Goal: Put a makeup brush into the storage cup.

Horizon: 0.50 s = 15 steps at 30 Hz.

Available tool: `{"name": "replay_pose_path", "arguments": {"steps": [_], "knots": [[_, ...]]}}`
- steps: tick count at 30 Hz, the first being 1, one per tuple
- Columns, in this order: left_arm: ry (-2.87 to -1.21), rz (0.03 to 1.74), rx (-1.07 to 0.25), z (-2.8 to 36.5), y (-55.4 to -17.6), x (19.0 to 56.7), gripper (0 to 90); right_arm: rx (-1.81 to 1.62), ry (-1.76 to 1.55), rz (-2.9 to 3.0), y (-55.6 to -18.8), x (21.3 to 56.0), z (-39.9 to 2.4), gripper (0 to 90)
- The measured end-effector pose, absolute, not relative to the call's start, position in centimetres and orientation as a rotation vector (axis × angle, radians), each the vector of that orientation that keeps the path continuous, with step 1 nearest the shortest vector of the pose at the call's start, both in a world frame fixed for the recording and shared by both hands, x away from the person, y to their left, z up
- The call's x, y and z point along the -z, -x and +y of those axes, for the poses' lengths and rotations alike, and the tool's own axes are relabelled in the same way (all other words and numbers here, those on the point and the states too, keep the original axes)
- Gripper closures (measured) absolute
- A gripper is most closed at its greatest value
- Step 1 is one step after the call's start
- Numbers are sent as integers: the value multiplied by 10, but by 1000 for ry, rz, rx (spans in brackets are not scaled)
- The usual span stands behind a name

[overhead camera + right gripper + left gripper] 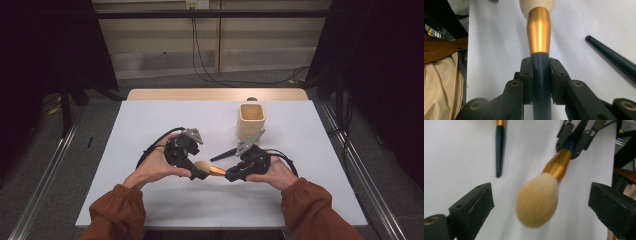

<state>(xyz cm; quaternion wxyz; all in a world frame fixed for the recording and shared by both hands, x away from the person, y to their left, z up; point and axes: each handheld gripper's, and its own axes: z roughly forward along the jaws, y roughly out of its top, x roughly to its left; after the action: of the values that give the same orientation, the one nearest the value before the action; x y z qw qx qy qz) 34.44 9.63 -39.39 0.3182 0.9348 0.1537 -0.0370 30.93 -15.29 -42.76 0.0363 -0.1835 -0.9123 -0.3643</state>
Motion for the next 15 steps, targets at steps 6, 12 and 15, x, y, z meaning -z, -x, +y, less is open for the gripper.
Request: {"name": "replay_pose_path", "arguments": {"steps": [6, 12, 15], "knots": [[-2402, 464, 118, 107, -345, 401, 36, 1155, 639, -2776, -308, 431, -163, 756], [-2329, 479, 103, 118, -342, 404, 36, 1191, 739, -2760, -307, 436, -174, 756], [-2295, 506, 60, 123, -339, 405, 37, 1231, 761, -2746, -305, 437, -178, 756]]}}
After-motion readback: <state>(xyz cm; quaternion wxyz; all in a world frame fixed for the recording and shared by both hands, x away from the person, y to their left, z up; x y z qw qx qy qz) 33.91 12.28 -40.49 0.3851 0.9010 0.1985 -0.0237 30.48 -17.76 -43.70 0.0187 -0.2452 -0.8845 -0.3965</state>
